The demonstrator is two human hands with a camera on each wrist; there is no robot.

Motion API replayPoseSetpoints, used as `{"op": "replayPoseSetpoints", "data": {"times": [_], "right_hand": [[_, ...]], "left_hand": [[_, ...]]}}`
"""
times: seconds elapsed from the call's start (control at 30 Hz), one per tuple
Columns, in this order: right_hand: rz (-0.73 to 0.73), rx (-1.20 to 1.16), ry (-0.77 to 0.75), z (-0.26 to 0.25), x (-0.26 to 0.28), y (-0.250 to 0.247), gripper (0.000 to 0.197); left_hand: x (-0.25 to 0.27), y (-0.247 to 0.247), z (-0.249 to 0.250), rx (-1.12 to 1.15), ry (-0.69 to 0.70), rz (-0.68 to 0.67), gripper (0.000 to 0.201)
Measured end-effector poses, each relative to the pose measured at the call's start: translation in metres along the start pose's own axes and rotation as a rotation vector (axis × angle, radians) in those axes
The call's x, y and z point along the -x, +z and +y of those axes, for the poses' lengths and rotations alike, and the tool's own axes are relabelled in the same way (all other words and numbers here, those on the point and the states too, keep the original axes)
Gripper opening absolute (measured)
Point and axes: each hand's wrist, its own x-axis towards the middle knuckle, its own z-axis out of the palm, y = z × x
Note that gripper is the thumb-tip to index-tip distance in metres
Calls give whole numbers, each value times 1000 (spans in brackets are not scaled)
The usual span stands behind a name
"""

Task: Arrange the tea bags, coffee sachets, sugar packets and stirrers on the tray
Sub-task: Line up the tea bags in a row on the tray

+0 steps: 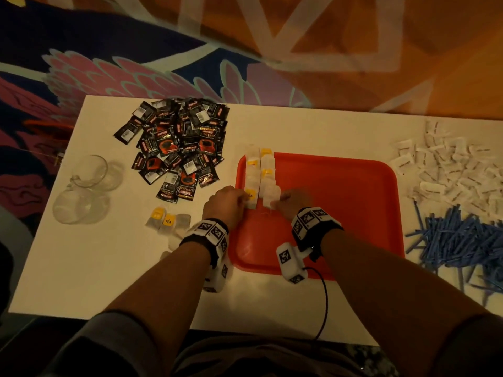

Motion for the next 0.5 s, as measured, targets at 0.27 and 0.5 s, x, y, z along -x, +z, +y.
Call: {"op": "replayPoseSetpoints", "data": {"times": [0.27,0.5], "right_hand": [[-23,123,26,-6,-19,12,30],[96,15,84,1,-23,12,22]], "left_hand": [[-6,14,-2,-56,35,-31,27],[-8,17,-4,-7,33,-31,29]]}}
